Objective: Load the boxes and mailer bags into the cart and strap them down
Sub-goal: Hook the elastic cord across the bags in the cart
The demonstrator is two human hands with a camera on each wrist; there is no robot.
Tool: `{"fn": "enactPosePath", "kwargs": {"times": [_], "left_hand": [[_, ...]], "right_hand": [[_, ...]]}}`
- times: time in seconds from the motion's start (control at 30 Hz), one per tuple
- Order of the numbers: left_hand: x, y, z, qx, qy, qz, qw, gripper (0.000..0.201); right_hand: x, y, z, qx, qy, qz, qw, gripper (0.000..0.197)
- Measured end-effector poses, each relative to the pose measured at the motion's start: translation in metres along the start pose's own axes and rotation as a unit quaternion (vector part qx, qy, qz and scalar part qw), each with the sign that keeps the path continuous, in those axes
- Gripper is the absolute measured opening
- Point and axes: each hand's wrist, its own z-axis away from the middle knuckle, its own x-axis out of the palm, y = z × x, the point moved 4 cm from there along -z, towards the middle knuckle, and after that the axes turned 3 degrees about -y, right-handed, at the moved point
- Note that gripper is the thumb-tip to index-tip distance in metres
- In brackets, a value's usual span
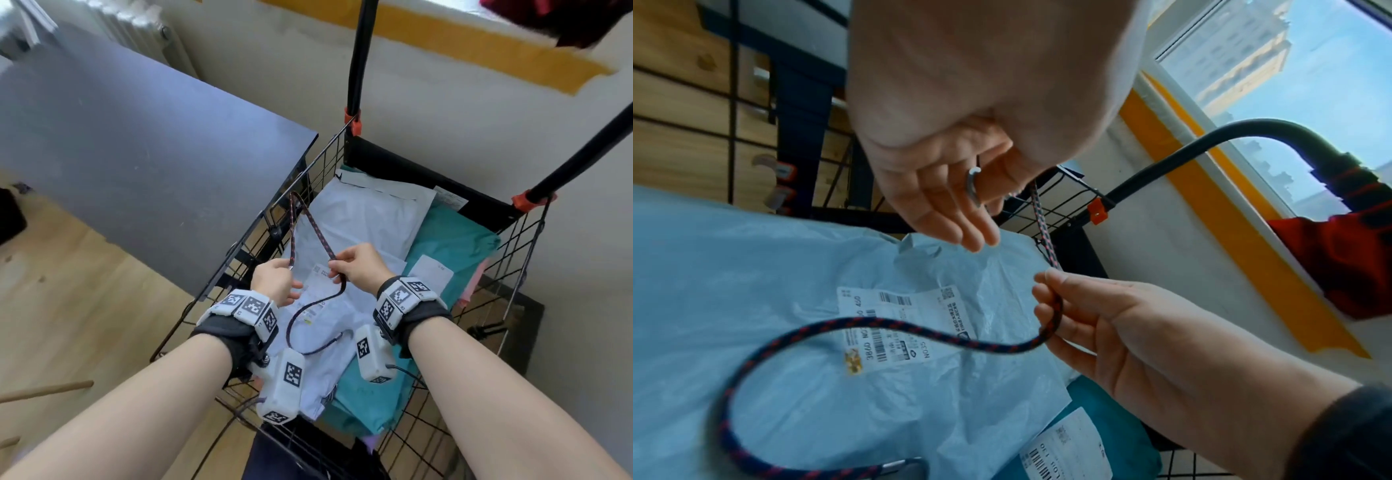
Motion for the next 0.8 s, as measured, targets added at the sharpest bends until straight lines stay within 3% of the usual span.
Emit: {"fn": "enactPosePath", "kwargs": {"times": [0.3, 0.43, 0.53, 0.7, 0.8], "left_hand": [[-0.007, -0.015, 0.056, -0.013, -0.035, -0.09, 0.995, 0.035], [0.0, -0.016, 0.072, 0.046, -0.061, -0.185, 0.98, 0.06], [0.006, -0.006, 0.076, 0.114, -0.08, -0.259, 0.956, 0.072], [0.025, 0.013, 0.056, 0.176, -0.155, -0.395, 0.888, 0.033], [0.037, 0.025, 0.045, 0.226, -0.212, -0.419, 0.853, 0.048]], "right_hand": [[0.003, 0.011, 0.048, 0.025, -0.01, 0.01, 1.0, 0.016], [-0.004, 0.015, 0.061, 0.051, -0.028, -0.002, 0.998, 0.009], [-0.014, 0.016, 0.071, 0.071, -0.019, 0.0, 0.997, 0.004], [-0.032, 0.026, 0.084, 0.12, 0.002, 0.061, 0.991, 0.003], [-0.039, 0.036, 0.084, 0.151, 0.008, 0.104, 0.983, 0.008]]}}
